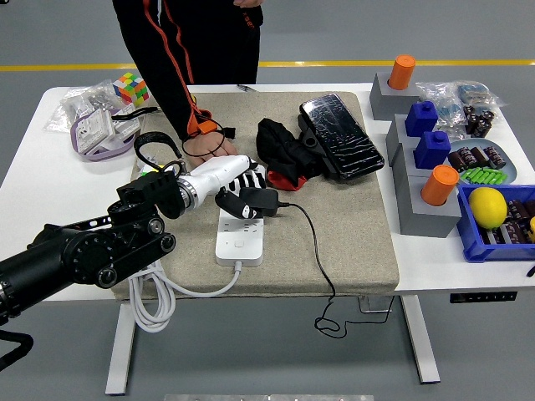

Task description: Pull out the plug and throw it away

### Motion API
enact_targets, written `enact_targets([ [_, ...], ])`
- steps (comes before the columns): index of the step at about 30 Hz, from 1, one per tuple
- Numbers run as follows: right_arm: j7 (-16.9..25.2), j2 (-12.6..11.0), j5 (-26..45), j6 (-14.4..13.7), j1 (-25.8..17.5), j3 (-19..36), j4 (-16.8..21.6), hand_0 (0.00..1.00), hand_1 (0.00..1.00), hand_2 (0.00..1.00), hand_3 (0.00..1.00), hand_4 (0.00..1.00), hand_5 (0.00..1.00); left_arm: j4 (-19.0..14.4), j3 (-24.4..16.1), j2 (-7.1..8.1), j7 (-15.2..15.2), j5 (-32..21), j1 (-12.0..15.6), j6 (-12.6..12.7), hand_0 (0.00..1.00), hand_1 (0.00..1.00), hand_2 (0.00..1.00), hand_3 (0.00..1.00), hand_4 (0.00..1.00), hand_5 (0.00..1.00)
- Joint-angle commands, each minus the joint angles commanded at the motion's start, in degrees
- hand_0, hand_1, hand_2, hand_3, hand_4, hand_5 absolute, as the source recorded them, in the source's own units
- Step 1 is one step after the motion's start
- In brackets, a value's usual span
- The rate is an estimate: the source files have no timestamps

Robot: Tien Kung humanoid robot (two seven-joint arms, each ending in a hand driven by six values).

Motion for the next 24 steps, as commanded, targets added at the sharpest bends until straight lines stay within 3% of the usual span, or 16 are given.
enact_targets([
  [2,0.01,0.01,0.02,-0.01,0.02,-0.03,0.02,0.658,0.697,0.705,0.683,0.998,0.498,-0.11,-0.04,-0.05,0.10,0.02,-0.03,-0.13,0.362,0.436,0.468,0.542,0.791,0.002],
  [9,-0.01,-0.01,0.05,0.01,0.04,-0.09,0.01,0.658,0.696,0.705,0.684,0.998,0.500,0.23,0.38,-0.25,0.67,0.19,-0.05,-1.25,0.365,0.427,0.461,0.546,0.764,0.002],
  [16,-0.01,0.02,0.05,0.01,-0.02,-0.10,0.01,0.658,0.697,0.705,0.681,0.998,0.495,0.01,0.03,-0.06,-1.79,0.43,0.06,-0.58,0.343,0.395,0.437,0.540,0.754,0.002],
  [24,-0.01,-0.01,0.21,0.03,-0.06,-0.55,0.04,0.657,0.697,0.704,0.680,0.998,0.492,-4.17,-2.63,0.56,-3.37,1.62,0.24,1.34,0.334,0.392,0.436,0.538,0.760,0.002],
])
